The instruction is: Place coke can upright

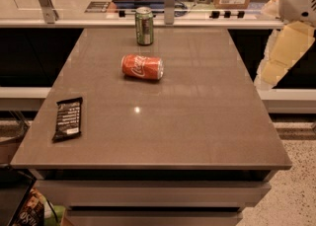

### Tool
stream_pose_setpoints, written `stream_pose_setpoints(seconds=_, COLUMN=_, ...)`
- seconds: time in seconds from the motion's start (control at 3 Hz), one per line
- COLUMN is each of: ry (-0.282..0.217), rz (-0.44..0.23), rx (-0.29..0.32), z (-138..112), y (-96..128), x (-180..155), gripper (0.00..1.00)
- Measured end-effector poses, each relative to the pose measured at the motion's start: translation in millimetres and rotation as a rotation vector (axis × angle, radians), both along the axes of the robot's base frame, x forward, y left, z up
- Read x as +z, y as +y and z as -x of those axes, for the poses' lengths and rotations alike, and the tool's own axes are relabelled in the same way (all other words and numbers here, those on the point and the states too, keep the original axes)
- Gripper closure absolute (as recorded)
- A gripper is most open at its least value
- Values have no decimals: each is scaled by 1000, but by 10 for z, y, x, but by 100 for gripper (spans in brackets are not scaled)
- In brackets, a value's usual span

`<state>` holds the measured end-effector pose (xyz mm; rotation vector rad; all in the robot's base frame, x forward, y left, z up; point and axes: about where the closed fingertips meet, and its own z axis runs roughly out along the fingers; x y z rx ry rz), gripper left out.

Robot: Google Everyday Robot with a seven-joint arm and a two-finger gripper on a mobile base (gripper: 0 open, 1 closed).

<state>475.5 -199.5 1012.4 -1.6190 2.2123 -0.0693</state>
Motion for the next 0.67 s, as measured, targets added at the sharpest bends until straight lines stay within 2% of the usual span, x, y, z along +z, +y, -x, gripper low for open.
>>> stream_pose_setpoints(seconds=0.33, ry=10, rz=-68, rx=-43, z=-243, y=104, x=86, gripper=0)
stream_pose_setpoints(seconds=0.67, ry=20, rz=-106, rx=-97, z=-524, y=238, x=131, gripper=0)
